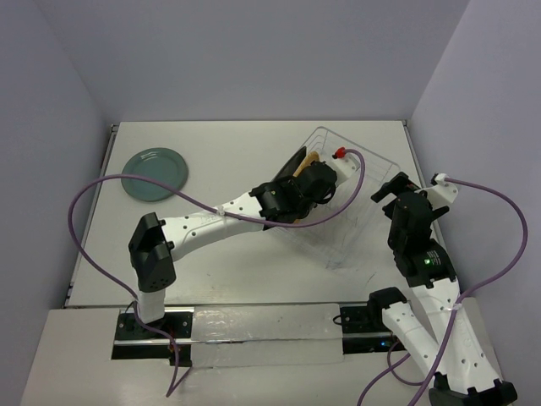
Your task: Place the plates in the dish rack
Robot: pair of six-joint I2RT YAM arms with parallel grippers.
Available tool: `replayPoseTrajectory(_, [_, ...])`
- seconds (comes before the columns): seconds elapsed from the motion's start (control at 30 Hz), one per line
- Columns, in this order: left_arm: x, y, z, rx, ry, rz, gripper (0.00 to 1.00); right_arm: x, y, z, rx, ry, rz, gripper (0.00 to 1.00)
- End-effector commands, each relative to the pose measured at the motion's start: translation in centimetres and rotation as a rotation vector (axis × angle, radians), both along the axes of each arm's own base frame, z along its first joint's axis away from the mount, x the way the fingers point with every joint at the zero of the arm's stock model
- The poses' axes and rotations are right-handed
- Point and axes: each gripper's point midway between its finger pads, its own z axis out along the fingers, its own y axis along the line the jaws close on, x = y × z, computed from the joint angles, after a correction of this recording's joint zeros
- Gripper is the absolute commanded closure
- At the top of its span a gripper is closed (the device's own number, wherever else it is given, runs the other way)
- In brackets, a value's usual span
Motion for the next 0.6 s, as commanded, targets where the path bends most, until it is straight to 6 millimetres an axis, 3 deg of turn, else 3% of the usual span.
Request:
replayPoseTrajectory(0.0, [0.1, -1.0, 0.0, -0.040, 0.022, -0.014, 1.00, 0.0, -0.4, -0.1, -0.008, 0.003, -0.020, 0.00])
replayPoseTrajectory(0.37, [0.5, -2.1, -2.6, -0.001, 0.081, 0.003, 1.00, 0.0, -0.5, -0.1, -0.012, 0.007, -0.023, 0.00])
replayPoseTrajectory(0.57, [1.2, -1.7, -2.3, -0.001, 0.082, 0.036, 0.84, 0.0, -0.5, 0.0, -0.013, 0.004, -0.023, 0.00])
